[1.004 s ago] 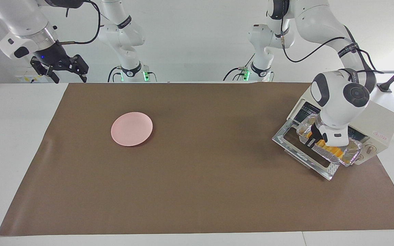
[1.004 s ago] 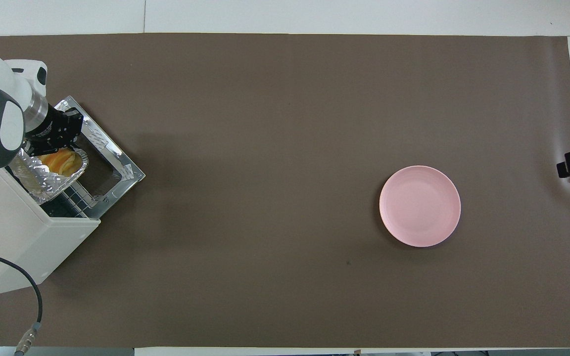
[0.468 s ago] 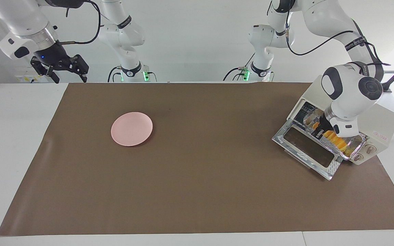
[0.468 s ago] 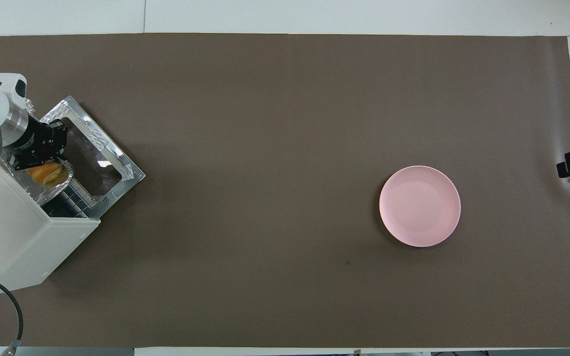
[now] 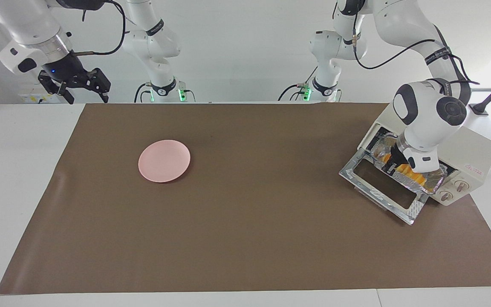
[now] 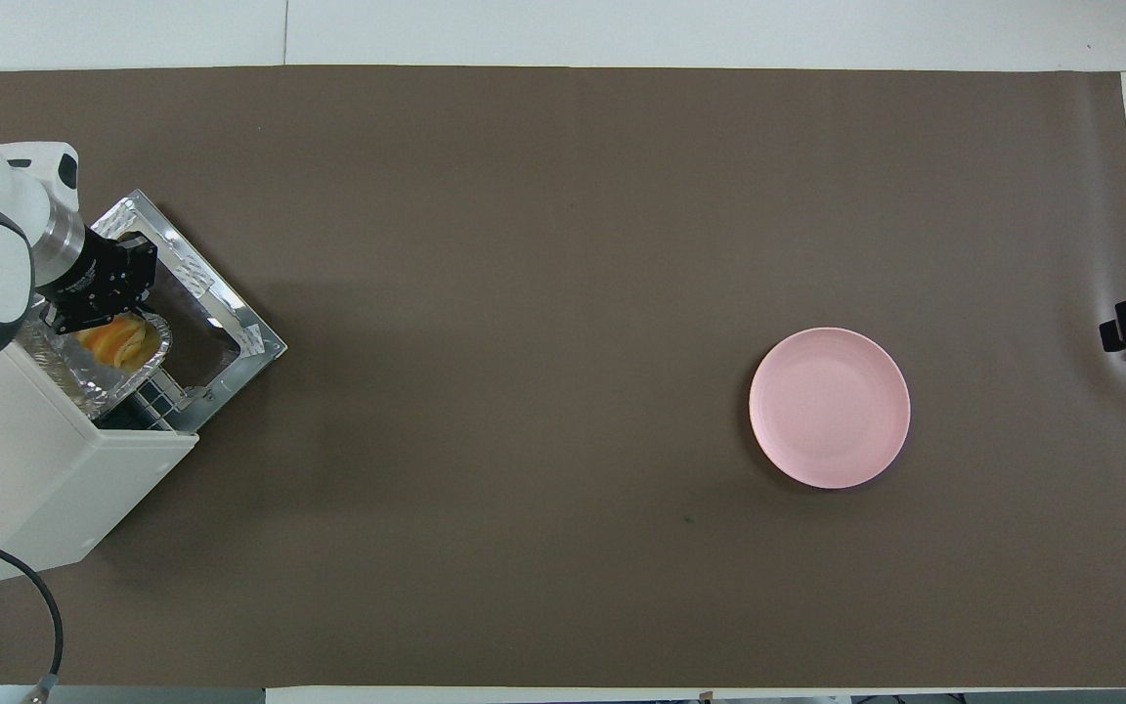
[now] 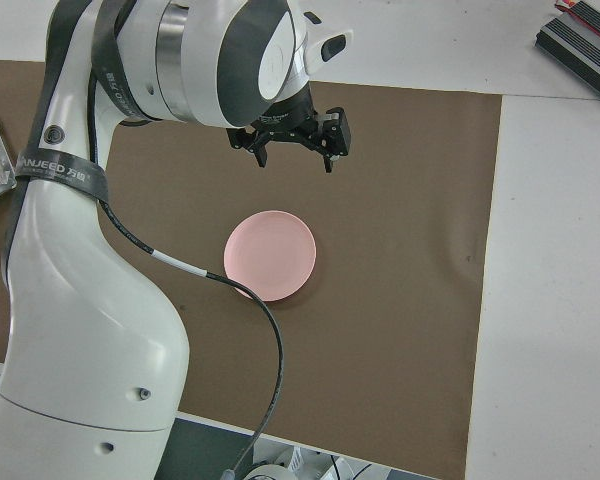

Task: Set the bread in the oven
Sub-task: 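Release the tray inside the oven and draw the left gripper back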

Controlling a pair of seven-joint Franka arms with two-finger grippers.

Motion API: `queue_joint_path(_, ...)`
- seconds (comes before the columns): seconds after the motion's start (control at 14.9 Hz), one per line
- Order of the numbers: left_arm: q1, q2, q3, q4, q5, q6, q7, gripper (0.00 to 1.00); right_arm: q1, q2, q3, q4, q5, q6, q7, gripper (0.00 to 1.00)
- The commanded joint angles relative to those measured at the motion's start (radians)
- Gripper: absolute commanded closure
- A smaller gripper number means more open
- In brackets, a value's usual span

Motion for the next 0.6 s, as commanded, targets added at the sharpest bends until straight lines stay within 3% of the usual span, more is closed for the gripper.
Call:
queue_joint_path(0.0,0.001,-0.035,0.009,-0.039,-0.011,0.017,0.006,1.00,-0.006,-0.011,0.000,-0.003,0.011,-0.016,-0.022,0.00)
queue_joint_path(0.54,0.046,-0.040,0.011,-0.056,-0.009,0.015,0.040,1.00,-0.006,-0.011,0.000,-0.003,0.011,-0.016,-0.022,0.00)
